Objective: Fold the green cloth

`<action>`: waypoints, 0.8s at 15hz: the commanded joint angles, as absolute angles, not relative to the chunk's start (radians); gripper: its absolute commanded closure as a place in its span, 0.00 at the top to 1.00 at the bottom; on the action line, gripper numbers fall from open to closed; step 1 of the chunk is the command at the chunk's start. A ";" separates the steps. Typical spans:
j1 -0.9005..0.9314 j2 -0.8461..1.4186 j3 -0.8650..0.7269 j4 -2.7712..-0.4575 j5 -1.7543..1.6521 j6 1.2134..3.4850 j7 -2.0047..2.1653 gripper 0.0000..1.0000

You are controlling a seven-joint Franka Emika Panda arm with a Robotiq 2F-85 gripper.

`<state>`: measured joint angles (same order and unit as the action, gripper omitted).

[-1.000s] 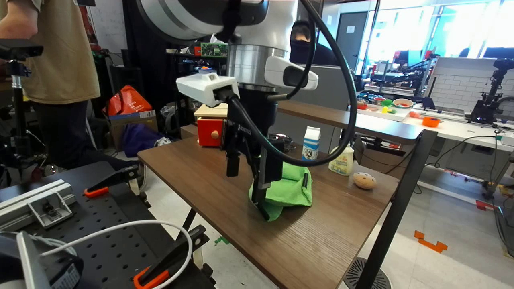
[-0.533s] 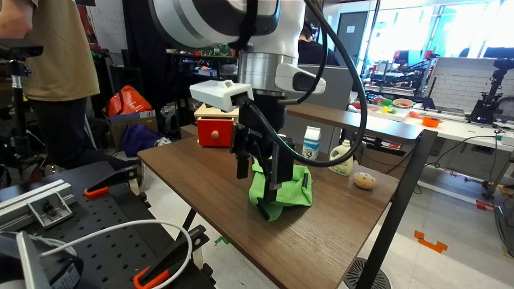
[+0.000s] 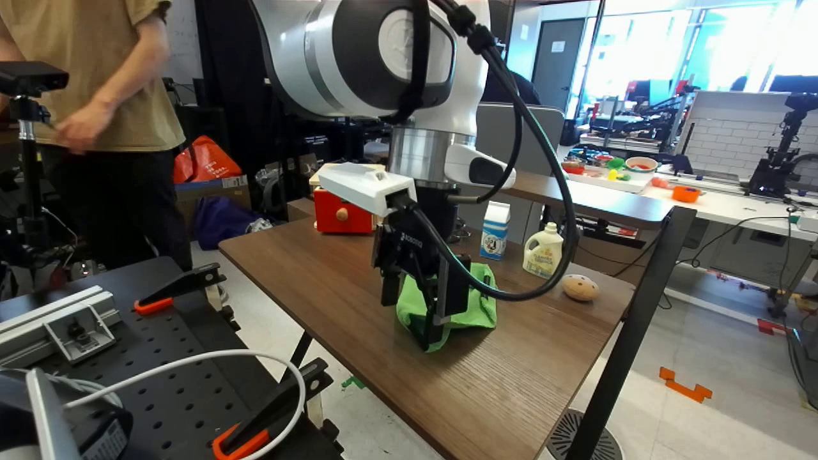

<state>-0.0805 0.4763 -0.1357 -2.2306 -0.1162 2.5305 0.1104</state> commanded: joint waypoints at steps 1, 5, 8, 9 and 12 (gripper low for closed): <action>-0.048 0.531 -0.153 -2.183 -0.144 2.527 0.125 0.74; -0.023 0.543 -0.160 -2.171 -0.173 2.524 0.119 0.42; -0.006 0.523 -0.169 -2.182 -0.201 2.530 0.121 0.20; -0.001 0.515 -0.172 -2.189 -0.212 2.537 0.122 0.12; 0.019 0.480 -0.188 -2.230 -0.255 2.557 0.133 0.00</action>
